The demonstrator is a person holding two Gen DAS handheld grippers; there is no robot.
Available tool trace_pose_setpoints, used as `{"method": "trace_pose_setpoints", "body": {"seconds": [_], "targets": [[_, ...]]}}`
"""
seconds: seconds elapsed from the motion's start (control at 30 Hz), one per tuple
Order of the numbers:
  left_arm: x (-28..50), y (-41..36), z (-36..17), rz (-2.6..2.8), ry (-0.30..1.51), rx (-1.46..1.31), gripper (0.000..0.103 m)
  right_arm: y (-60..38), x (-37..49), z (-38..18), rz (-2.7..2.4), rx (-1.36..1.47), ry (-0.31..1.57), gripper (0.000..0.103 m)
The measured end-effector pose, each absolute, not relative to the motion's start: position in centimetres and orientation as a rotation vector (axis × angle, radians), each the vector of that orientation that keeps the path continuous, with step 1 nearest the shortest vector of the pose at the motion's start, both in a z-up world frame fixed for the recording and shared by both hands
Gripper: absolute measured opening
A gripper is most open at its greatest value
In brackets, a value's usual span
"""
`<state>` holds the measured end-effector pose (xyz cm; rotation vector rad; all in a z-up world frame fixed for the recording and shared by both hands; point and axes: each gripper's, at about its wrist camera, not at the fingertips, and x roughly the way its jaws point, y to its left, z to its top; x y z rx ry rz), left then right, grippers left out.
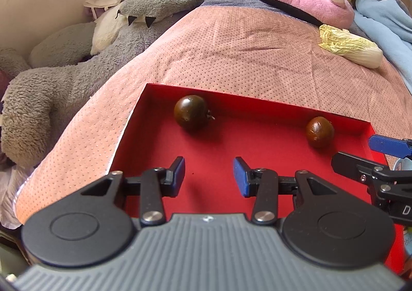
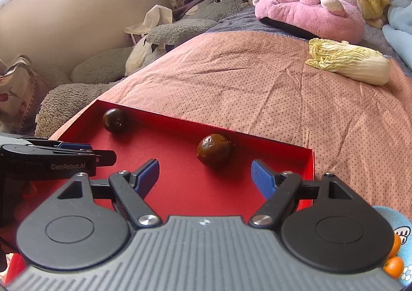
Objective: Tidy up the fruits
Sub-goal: 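Grasp a dark brown tomato in the tray with the right gripper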
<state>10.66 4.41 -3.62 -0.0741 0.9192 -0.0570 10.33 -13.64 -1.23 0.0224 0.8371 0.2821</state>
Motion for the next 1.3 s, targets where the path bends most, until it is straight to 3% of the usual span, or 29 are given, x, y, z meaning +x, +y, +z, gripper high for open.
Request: {"method": "trace_pose_setpoints", "body": {"seconds": [0.27, 0.47, 0.67, 0.9, 1.3], "targets": [[12.9, 5.6, -4.4, -0.036, 0.929, -0.069, 0.044, -13.0, 13.4, -3.6, 0.273, 0.037, 0.881, 0.08], [14.4, 5.4, -4.6, -0.031, 0.922, -0.036, 0.044, -12.6, 14.7, -5.2, 0.278, 0.067, 0.915, 0.068], [15.5, 5.2, -4.8, -0.029, 0.909, -0.036, 0.045, -12.6, 15.5, -5.7, 0.268, 0.071, 0.919, 0.065], [15.6, 5.0, -4.9, 0.007, 0.889, -0.046, 0.043, -12.4, 16.3, -5.7, 0.262, 0.043, 0.92, 0.046], [13.6, 4.3, -4.5, 0.0, 0.888, -0.067, 0.04, -13.1, 13.2, -5.1, 0.294, 0.069, 0.928, 0.045]]}}
